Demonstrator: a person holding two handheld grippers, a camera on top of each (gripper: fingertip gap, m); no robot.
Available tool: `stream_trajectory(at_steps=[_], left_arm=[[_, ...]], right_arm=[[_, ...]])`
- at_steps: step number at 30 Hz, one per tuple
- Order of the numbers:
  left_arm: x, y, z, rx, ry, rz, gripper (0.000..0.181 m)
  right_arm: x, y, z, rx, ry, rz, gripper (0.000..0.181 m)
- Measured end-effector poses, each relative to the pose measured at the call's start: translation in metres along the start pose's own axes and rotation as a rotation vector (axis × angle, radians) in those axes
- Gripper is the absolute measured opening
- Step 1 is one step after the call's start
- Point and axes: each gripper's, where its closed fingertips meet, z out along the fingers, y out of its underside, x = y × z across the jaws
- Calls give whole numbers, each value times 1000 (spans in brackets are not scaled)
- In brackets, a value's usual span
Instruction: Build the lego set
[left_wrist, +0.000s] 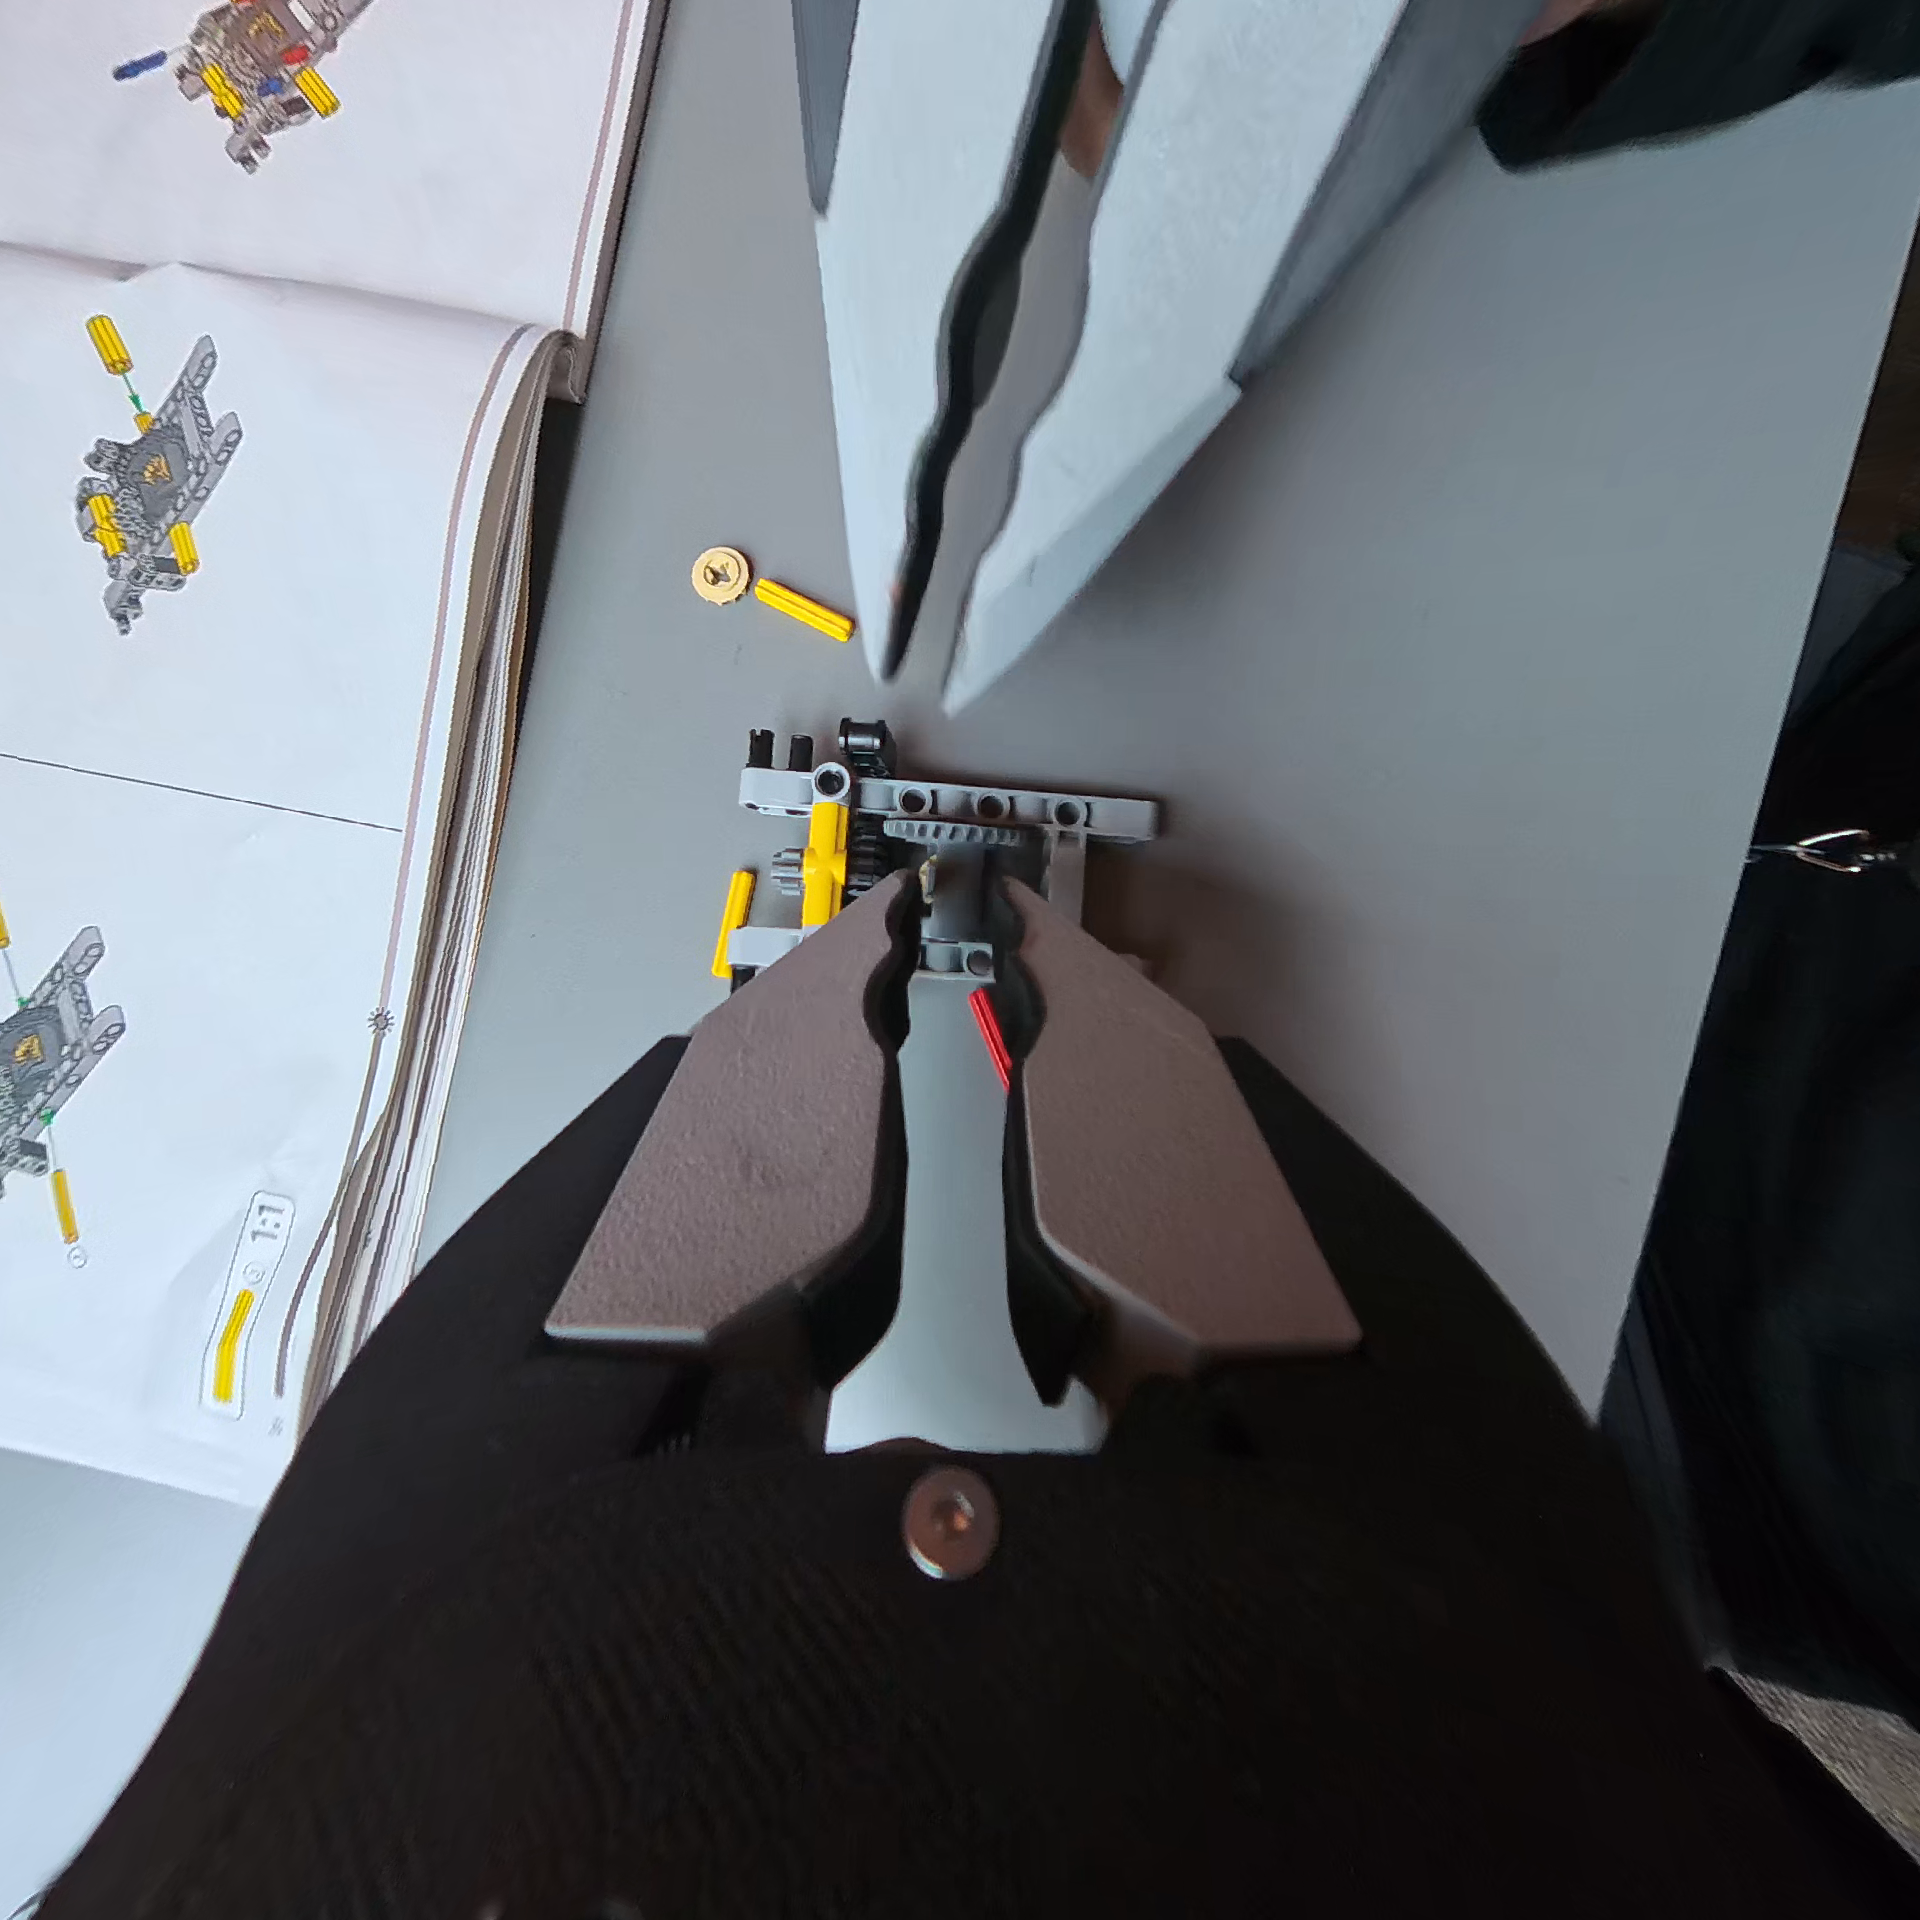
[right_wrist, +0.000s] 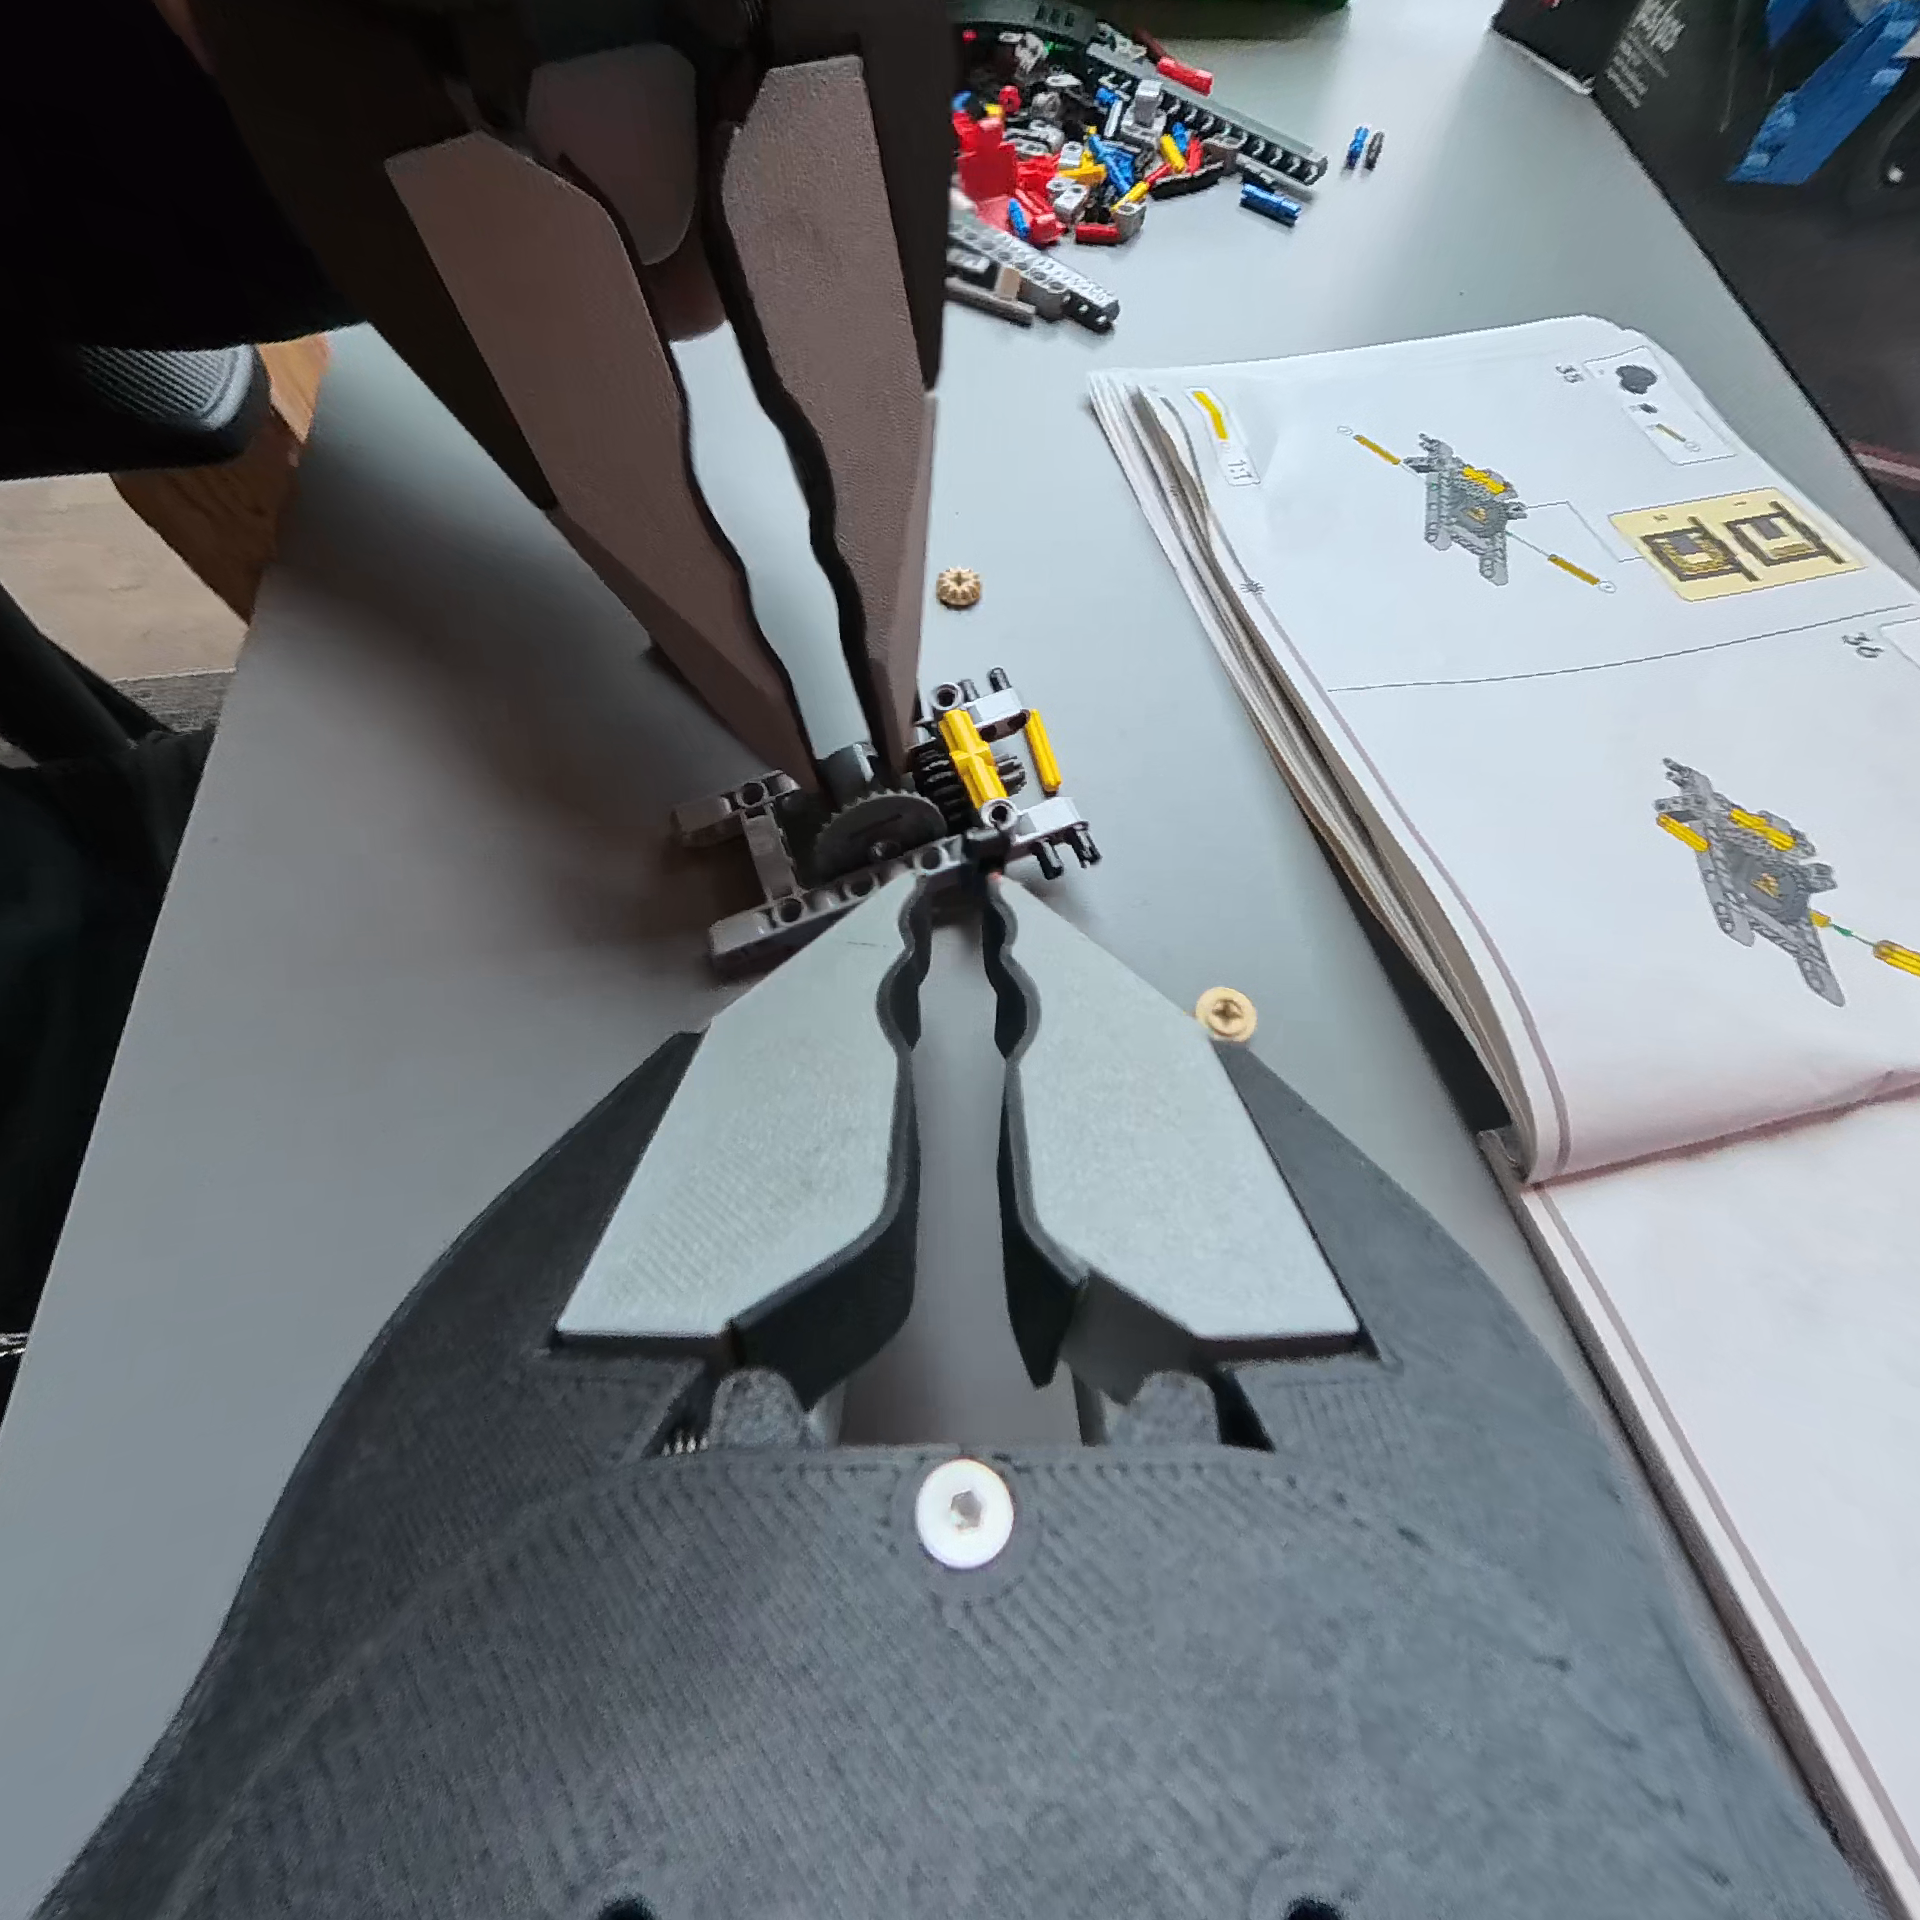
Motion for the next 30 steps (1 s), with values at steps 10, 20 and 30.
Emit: stream_trajectory(at_steps=[10, 20, 30], left_arm=[[-4, -12, -30, 61, -40, -6, 12], [-6, -9, -33, 55, -46, -14, 12], [-8, -10, -35, 67, -48, -31, 12]], right_arm=[[37, 21, -23, -35, 114, 54, 7], [44, 29, -15, -96, 82, 70, 13], [36, 22, -1, -126, -52, -84, 21]])
